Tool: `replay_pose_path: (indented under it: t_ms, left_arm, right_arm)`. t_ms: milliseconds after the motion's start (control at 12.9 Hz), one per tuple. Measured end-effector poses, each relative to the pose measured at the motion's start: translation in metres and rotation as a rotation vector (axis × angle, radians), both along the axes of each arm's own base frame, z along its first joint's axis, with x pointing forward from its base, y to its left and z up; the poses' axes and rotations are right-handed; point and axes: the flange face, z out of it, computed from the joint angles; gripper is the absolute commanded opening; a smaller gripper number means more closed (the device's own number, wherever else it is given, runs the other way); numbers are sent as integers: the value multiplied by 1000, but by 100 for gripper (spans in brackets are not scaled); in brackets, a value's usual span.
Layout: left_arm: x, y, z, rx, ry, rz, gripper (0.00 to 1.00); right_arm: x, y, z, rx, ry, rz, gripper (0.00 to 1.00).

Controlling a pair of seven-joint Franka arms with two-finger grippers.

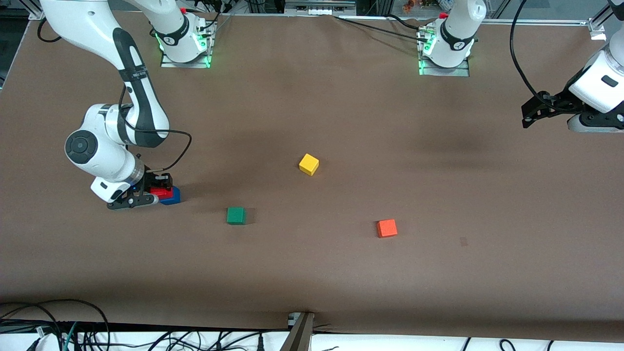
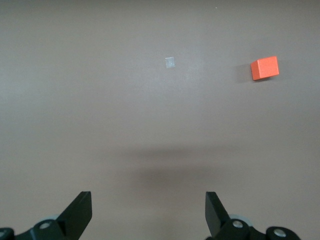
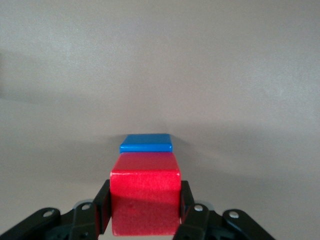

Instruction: Pass red block to right arm, stack on blue

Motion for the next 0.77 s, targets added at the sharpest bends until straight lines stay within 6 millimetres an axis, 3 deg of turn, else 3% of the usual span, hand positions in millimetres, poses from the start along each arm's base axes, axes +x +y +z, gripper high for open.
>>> replay_pose_path:
  t_ms: [775]
  left_arm:
    - [0,0,0,0,0,0,100]
  right_arm:
    - [0,-3,0,-9,-1,4,6]
